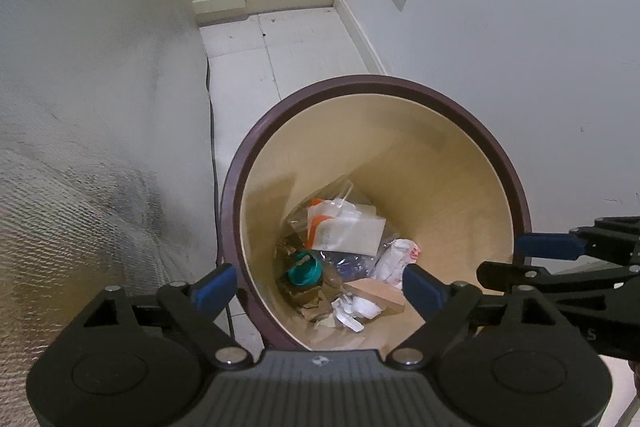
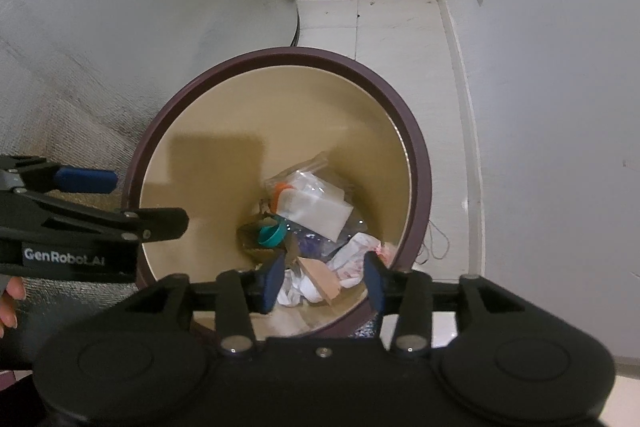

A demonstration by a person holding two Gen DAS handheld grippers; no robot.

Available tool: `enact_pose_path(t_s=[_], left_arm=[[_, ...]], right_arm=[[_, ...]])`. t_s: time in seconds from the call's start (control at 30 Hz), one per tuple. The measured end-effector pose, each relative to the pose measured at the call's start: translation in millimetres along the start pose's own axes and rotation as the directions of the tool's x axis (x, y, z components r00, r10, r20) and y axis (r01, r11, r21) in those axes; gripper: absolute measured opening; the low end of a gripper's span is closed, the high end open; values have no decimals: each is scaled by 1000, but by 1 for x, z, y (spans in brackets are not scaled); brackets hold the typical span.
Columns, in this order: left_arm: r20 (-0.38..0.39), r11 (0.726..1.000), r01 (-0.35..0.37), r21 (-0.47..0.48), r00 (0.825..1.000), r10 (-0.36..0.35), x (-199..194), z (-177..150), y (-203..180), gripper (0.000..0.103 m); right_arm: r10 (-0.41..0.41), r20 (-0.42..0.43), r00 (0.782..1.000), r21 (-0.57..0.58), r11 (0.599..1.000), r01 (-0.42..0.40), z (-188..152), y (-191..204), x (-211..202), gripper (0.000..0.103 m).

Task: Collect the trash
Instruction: 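Open the left gripper over the wastebasket while the right releases the wooden piece, then withdraw both open grippers from the wastebasket back toward the counter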

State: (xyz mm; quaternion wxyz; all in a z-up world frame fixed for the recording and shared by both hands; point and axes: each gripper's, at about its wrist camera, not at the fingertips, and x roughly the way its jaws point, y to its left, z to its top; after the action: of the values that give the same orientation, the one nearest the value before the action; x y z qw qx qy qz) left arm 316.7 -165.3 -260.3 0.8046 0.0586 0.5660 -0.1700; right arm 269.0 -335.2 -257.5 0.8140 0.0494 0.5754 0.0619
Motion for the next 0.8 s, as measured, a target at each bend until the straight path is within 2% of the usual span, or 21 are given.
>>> enact_pose_path(t_s=[0.3,0.43,0.57,0.63,0.8], left_arm=[[13,1000,-13,-9,1000,13,-12,-9,4,103],[19,1000,-19,-12,1000,19,-19,-15,6,103],[34,1000,-26,-14,999,26,-27,-22,9,103],[43,1000,-25,-17,999,25,-31,-26,10,103],[69,1000,-28,-13,997,28,-44,-38,11,103]], right_arm=[[-25,27,999,-5,1000,25,-10,3,-13,65],[-35,46,998,-2,999,35,-15,2,-22,73],[-48,59,997,4,999,48,-21,2,-30,75],[-57,69,996,5,998,57,-25,3,-34,84],[-75,94,993,13,997,74,-36,6,-45,86]])
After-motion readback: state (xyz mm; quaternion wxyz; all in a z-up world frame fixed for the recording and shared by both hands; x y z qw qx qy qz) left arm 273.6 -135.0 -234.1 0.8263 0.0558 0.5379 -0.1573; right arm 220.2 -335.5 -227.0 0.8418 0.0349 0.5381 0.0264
